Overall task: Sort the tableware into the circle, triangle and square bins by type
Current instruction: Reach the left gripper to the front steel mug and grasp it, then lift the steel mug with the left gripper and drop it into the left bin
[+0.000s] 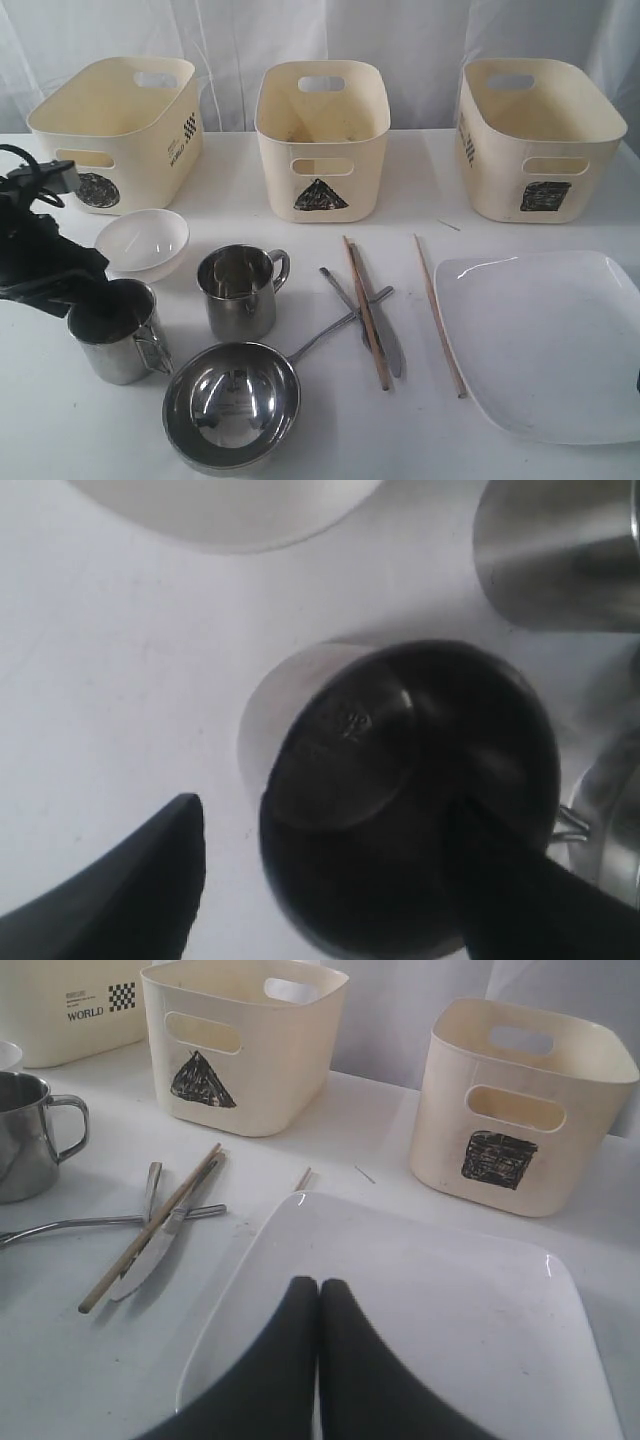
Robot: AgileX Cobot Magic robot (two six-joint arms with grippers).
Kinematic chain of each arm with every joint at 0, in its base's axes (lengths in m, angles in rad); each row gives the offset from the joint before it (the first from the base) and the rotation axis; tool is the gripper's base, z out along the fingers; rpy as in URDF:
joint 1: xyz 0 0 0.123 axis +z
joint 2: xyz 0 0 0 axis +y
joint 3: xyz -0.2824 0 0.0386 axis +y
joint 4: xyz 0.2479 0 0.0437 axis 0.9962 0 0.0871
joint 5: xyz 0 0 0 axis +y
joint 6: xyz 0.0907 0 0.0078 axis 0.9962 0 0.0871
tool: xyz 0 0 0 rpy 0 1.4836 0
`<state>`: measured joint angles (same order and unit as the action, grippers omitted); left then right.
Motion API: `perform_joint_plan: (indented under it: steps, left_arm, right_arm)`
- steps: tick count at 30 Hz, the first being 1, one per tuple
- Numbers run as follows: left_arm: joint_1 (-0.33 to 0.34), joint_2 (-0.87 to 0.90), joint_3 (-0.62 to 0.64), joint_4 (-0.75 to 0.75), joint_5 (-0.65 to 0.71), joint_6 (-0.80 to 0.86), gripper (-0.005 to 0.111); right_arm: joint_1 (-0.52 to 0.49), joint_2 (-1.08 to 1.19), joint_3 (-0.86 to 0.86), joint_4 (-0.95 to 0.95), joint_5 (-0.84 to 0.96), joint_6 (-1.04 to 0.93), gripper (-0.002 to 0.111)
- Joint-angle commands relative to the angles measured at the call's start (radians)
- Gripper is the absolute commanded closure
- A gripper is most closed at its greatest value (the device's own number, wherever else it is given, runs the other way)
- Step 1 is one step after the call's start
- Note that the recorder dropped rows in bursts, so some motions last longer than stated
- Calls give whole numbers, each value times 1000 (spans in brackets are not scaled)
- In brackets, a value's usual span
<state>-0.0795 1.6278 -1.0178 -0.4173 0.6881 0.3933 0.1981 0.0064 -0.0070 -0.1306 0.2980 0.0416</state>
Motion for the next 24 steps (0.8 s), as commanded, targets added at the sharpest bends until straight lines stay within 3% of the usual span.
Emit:
perform_joint_plan:
  steps: [1, 5, 10, 18, 20, 21, 24]
  left_arm:
    - [-59, 47, -5, 12, -63, -4, 40]
    - [-63, 105, -5, 34, -66, -9, 59]
    - [-63, 98, -30, 114, -26, -9, 107]
    - [-63, -71, -244, 165, 211, -11, 106]
    - [-63, -119, -354, 210, 155, -17, 106]
    - [-63, -117, -430, 300, 43, -88, 106]
    - [-63, -14, -560, 569, -98, -249, 106]
  right_arm:
    - [2, -6, 7, 2, -7, 6, 108]
    - [2, -6, 7, 2, -7, 6, 108]
    - [2, -6, 7, 2, -7, 6, 108]
    - [2, -6, 7, 2, -7, 6, 108]
    - [2, -6, 7, 2, -7, 6, 108]
    - [2, -6, 7, 2, -7, 6, 108]
    - [2, -6, 7, 2, -7, 6, 108]
